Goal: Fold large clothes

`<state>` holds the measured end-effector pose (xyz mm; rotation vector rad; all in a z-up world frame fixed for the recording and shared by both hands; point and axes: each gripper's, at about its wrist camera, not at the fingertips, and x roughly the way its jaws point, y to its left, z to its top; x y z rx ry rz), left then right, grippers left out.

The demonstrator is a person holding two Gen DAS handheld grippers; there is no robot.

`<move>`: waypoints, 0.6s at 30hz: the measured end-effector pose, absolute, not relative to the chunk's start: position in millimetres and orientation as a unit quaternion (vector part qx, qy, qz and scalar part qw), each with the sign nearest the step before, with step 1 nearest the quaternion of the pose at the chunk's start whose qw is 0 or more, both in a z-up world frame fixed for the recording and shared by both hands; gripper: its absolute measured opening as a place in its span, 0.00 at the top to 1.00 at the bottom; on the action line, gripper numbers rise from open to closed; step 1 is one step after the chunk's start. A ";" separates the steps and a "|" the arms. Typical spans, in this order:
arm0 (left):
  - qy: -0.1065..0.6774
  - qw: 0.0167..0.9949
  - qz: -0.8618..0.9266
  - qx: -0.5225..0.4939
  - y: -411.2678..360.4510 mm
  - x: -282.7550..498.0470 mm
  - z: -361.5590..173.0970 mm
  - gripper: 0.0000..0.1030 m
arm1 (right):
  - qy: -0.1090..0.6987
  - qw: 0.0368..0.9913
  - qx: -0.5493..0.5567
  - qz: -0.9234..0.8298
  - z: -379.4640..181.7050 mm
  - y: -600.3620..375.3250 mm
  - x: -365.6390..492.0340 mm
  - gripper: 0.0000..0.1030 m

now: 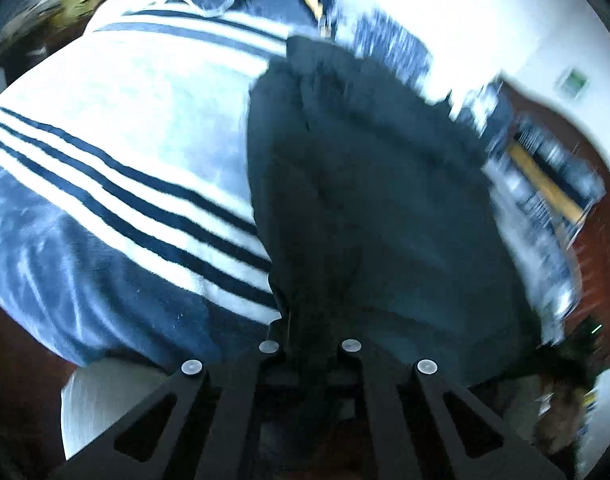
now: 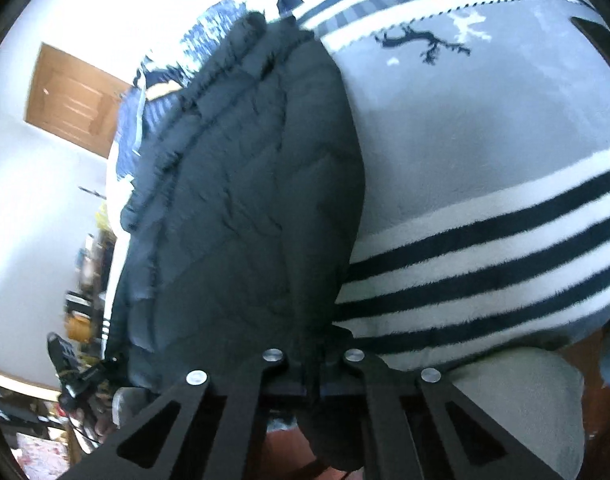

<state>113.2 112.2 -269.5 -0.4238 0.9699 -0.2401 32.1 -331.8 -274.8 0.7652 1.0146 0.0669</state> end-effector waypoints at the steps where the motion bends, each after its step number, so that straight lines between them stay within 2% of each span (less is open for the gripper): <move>1: 0.455 0.856 -0.121 -0.214 117.9 105.0 -263.7 0.98 | 0.469 0.806 0.360 0.035 -271.5 -332.0 29.0 0.98; 9: 0.371 0.866 -0.214 -0.258 135.2 52.9 -189.2 0.98 | 0.388 0.820 0.413 0.084 -207.3 -354.5 -21.6 0.98; 18: 0.273 0.859 -0.312 -0.300 155.5 31.6 -132.1 0.98 | 0.320 0.853 0.379 0.165 -105.8 -342.5 -44.4 0.98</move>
